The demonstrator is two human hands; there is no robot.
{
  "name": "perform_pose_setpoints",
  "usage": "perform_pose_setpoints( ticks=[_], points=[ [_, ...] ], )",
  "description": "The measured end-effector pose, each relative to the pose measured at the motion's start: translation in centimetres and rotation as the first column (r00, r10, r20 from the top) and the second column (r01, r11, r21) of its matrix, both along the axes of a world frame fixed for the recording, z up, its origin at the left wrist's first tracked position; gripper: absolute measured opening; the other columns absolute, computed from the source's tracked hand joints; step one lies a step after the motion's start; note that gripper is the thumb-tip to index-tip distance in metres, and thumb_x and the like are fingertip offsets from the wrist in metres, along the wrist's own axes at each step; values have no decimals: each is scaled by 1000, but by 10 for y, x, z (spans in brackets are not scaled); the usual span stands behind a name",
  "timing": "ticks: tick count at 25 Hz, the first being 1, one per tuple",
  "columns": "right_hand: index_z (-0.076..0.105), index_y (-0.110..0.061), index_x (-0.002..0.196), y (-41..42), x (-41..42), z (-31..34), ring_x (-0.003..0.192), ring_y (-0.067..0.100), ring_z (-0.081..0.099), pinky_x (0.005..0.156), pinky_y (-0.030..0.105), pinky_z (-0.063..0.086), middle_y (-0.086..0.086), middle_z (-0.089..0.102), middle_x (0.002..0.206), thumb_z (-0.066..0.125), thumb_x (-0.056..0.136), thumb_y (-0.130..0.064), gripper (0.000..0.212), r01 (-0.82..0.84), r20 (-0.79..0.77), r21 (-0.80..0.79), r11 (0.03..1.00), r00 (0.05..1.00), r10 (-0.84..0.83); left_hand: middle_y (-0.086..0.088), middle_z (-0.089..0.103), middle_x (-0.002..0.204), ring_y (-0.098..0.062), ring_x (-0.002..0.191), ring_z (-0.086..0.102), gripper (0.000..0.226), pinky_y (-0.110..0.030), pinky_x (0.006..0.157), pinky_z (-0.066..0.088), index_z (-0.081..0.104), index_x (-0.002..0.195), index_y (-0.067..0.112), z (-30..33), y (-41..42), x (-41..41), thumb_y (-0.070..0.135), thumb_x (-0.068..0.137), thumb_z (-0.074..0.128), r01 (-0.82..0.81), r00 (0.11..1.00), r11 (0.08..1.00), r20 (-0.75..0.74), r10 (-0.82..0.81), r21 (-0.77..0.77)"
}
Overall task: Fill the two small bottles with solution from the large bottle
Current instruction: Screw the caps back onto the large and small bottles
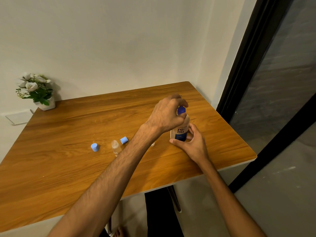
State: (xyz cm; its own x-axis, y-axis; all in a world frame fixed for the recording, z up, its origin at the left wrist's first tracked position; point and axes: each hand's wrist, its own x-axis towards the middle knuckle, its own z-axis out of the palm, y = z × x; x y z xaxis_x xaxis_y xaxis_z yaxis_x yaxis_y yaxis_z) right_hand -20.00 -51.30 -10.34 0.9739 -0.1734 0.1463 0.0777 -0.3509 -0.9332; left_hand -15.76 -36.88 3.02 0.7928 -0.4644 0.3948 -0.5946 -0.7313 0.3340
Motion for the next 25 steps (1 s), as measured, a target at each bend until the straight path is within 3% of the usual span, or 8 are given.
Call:
perform_pose_setpoints(
  ticks=[3,5,8,11,14,17,21,25],
  points=[
    [49,-22,153,3,-12,13,135,13,56,107,38,54,-2,59,150,95,72,-38,94,130,41,-18,991,991,-129,-3,65,138,-20,122,64,44,-34,93,56,68,133,17,0,1,-4,32,91,71,-5,1000,1000,30,6,-28],
    [59,-19,143,6,-24,23,125,12,63,101,37,57,-2,67,139,89,80,-36,71,253,164,-22,967,955,-246,-2,64,141,-19,125,62,46,-34,96,55,66,135,18,1,5,-7,33,91,71,-8,998,997,55,12,-73],
    [74,-16,117,23,-45,36,98,7,73,83,37,64,-6,77,108,78,91,-19,26,281,320,59,958,903,-285,1,70,123,-11,104,64,32,-26,85,53,70,123,19,5,26,-12,28,92,67,-58,991,976,103,82,-211],
    [78,-17,105,54,-58,34,84,5,73,72,35,64,-10,77,93,77,90,-8,17,175,319,54,983,930,-183,3,73,99,-9,83,60,19,-15,67,39,76,103,17,2,68,-17,15,89,63,-246,961,935,60,269,-255],
    [73,-22,119,85,-54,18,84,2,73,71,36,65,-23,71,97,82,86,-14,35,108,226,-15,994,969,-102,-2,75,96,-21,86,66,18,-28,67,44,77,101,16,-8,107,-15,18,86,66,-461,877,880,-98,471,113],
    [62,-29,135,106,-41,4,81,2,72,76,42,64,-36,59,96,86,81,-34,59,80,99,-147,986,993,-66,-5,66,100,-24,92,60,31,-35,78,49,70,116,15,-19,126,-5,32,90,69,-419,757,726,-233,611,545],
    [57,-28,142,119,-27,-6,77,4,73,82,43,64,-12,74,101,89,78,-42,72,61,32,-171,983,998,-56,-6,67,120,-25,109,63,40,-34,82,47,62,128,17,-37,128,8,30,91,72,-284,713,657,-304,632,698],
    [65,-29,131,123,-19,-9,72,4,73,76,44,64,-1,80,102,87,83,-35,54,90,72,-160,983,994,-79,-7,67,127,-25,118,65,39,-35,85,51,60,130,15,-48,127,14,21,93,72,-261,740,659,-292,606,706]
  ],
)
